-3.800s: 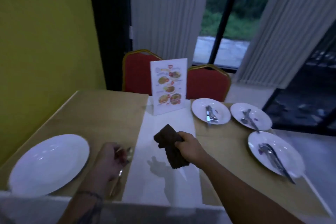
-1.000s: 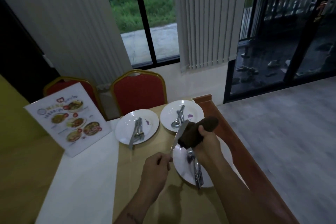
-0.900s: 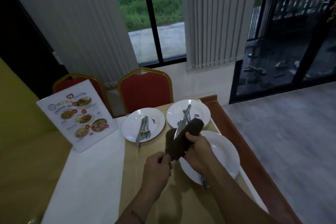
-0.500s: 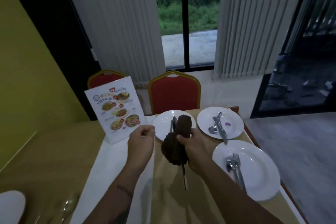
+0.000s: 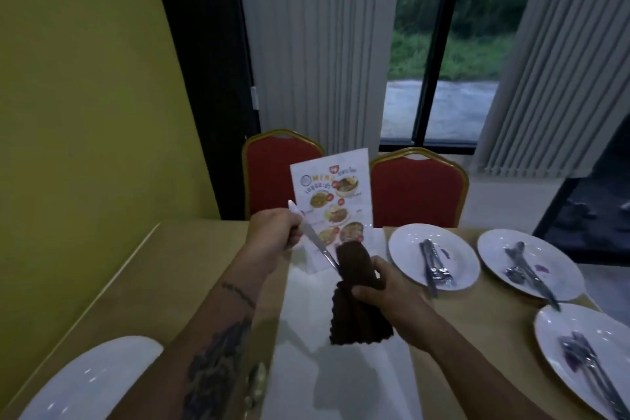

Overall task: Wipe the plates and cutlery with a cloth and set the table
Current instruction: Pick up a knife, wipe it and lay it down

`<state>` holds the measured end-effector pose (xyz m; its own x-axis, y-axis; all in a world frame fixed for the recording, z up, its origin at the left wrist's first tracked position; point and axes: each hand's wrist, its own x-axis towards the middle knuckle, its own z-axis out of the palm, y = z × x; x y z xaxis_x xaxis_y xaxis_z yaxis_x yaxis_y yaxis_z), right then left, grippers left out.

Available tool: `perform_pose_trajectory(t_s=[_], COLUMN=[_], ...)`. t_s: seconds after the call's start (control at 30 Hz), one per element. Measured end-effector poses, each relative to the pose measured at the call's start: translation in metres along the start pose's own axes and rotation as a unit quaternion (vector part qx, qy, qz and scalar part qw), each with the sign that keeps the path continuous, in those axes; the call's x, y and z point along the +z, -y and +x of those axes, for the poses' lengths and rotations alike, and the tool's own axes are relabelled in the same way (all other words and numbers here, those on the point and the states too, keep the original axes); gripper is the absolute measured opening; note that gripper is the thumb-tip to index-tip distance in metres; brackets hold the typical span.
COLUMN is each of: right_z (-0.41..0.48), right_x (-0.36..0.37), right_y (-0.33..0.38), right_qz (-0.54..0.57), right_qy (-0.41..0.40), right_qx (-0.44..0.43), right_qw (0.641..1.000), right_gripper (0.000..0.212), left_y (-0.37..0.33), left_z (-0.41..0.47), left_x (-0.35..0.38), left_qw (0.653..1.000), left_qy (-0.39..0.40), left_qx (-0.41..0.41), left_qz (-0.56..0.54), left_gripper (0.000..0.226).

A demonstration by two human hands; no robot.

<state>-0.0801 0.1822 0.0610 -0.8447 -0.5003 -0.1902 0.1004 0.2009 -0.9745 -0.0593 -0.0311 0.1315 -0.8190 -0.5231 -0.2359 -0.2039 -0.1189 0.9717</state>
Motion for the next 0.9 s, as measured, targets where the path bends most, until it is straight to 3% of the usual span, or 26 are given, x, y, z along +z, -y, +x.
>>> perform_pose_trajectory(t_s=[0.2,0.33,0.4,0.47,0.67,0.9], right_z=[0.055,0.092,0.108,0.120,0.115,0.082], right_x=[0.033,0.066,0.090,0.114,0.158,0.155], right_y=[0.024,0.037,0.046,0.052,0.026,-0.025], right_qz=[0.154,0.184,0.206,0.218,0.106,-0.044], right_qy=[-0.118,-0.195,-0.209,-0.202,-0.137,-0.083], right_qx=[0.053,0.061,0.068,0.070,0.099,0.164], right_qw=[0.979,0.961,0.953,0.952,0.980,0.982], right_gripper=[0.026,0.024,0.028,0.034,0.024,0.019], left_y=[0.017,0.046,0.069,0.092,0.142,0.173], left_z=[0.012,0.003,0.000,0.002,0.031,0.091], left_x=[-0.101,-0.137,-0.147,-0.157,-0.163,-0.171], left_qw=[0.993,0.966,0.955,0.965,0.982,0.982], left_qy=[0.091,0.179,0.209,0.184,0.021,-0.046], left_qx=[-0.072,-0.092,-0.091,-0.109,-0.181,-0.166], left_qz=[-0.016,0.164,0.190,0.151,-0.037,0.076], left_gripper=[0.013,0.014,0.020,0.024,0.013,0.009])
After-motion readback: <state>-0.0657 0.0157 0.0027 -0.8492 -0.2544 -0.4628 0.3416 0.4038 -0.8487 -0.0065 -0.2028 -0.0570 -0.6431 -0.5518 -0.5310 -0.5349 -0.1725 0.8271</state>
